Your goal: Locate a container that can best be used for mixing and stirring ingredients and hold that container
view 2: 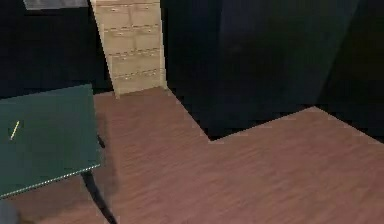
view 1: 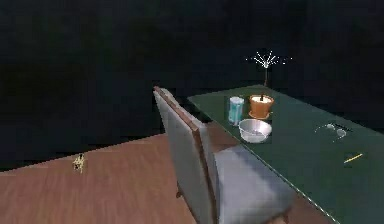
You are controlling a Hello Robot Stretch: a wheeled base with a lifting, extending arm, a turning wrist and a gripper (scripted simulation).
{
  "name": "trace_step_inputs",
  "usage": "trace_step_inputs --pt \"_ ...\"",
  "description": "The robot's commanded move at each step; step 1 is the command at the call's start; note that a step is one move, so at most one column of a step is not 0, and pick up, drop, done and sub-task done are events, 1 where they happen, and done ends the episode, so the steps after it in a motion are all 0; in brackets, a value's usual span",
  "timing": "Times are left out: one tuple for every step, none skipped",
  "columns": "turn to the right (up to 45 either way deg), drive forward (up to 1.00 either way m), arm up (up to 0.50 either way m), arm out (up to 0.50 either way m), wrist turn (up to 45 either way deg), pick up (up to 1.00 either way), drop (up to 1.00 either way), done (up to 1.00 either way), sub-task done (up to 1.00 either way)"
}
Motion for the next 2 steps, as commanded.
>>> trace_step_inputs --pt "0.0 0.05 0.0 0.0 0.0 0.0 0.0 0.0 0.0" --pt "-45.0 0.0 0.0 0.0 0.0 0.0 0.0 0.0 0.0"
